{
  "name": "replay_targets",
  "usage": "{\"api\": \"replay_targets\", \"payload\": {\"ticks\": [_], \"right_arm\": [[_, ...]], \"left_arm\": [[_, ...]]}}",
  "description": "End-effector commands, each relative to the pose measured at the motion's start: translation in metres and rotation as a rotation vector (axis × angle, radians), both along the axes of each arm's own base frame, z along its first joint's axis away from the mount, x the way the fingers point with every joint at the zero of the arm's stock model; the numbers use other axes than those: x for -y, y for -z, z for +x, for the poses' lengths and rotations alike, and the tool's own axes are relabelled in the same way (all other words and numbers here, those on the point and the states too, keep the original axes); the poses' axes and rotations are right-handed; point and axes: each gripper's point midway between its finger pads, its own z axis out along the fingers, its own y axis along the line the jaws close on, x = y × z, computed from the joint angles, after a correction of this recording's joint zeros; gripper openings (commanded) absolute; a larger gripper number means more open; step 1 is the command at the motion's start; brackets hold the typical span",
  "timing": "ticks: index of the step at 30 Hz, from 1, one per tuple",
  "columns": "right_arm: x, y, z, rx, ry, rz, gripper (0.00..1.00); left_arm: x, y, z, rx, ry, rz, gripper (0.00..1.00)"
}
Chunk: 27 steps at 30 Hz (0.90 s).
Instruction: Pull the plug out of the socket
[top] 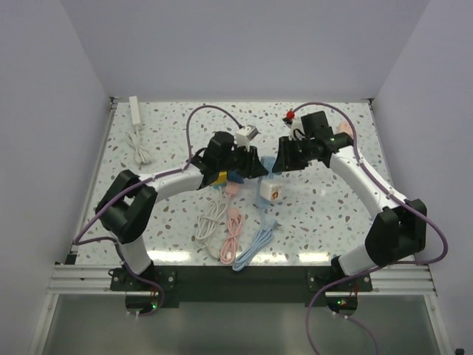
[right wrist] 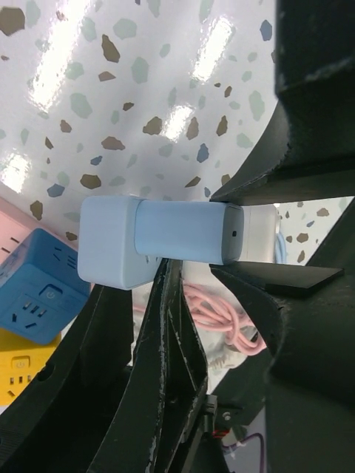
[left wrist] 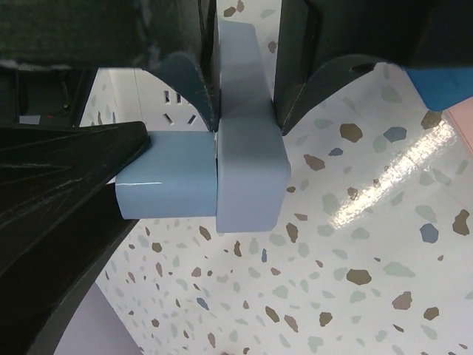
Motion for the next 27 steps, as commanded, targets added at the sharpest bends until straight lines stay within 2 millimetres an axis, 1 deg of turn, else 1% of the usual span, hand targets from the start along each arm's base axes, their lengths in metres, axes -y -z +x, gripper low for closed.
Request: {"api": "replay_targets", "payload": {"ticks": [1, 2, 3, 4, 5, 6, 10, 11, 12, 13, 14, 19, 21, 23, 25, 26, 27], "right_arm": [[0.007, -0.047, 0.01, 0.183, 0.065, 0.009, 0.0], [0.013, -0.051, 0.005, 0.218, 0.085, 0.009, 0.0], [0.014, -0.059, 0.008, 0.263, 0.103, 0.024, 0.0], [0.016, -0.062, 0.007, 0.288, 0.117, 0.032, 0.0], [0.018, -0.059, 0.003, 0.293, 0.129, 0.032, 0.0], [0.019, -0.068, 0.001, 0.324, 0.143, 0.053, 0.0], [0.019, -0.057, -0.011, 0.295, 0.134, 0.066, 0.0], [0.021, -0.047, -0.015, 0.274, 0.136, 0.058, 0.0], [0.021, -0.049, -0.018, 0.282, 0.141, 0.066, 0.0], [0.022, -0.047, -0.02, 0.284, 0.147, 0.069, 0.0], [0.024, -0.042, -0.023, 0.274, 0.161, 0.071, 0.0], [0.034, -0.042, -0.034, 0.285, 0.207, 0.062, 0.0], [0.039, -0.042, -0.038, 0.274, 0.223, 0.046, 0.0], [0.043, -0.047, -0.04, 0.287, 0.238, 0.037, 0.0], [0.05, -0.045, -0.044, 0.269, 0.253, 0.003, 0.0], [0.051, -0.048, -0.045, 0.27, 0.253, -0.002, 0.0], [0.052, -0.046, -0.049, 0.253, 0.247, -0.013, 0.0]], "left_arm": [[0.002, 0.009, 0.008, -0.002, -0.029, 0.011, 0.0], [0.001, 0.011, 0.009, -0.011, -0.036, 0.012, 0.0], [-0.001, 0.017, 0.011, -0.024, -0.049, 0.02, 0.0], [-0.001, 0.02, 0.013, -0.037, -0.059, 0.017, 0.0], [0.0, 0.021, 0.014, -0.041, -0.06, 0.012, 0.0], [-0.002, 0.026, 0.016, -0.053, -0.067, 0.014, 0.0], [0.002, 0.035, 0.021, -0.08, -0.081, 0.018, 0.0], [0.003, 0.035, 0.023, -0.083, -0.085, 0.016, 0.0], [0.003, 0.04, 0.025, -0.092, -0.091, 0.02, 0.0], [0.003, 0.04, 0.027, -0.096, -0.099, 0.015, 0.0], [0.003, 0.041, 0.029, -0.099, -0.105, 0.016, 0.0], [0.004, 0.044, 0.037, -0.105, -0.13, 0.023, 0.0], [0.005, 0.047, 0.037, -0.111, -0.128, 0.035, 0.0], [0.003, 0.048, 0.04, -0.109, -0.137, 0.045, 0.0], [0.003, 0.049, 0.041, -0.109, -0.138, 0.047, 0.0], [0.001, 0.05, 0.042, -0.112, -0.141, 0.048, 0.0], [0.001, 0.052, 0.042, -0.115, -0.139, 0.051, 0.0]]}}
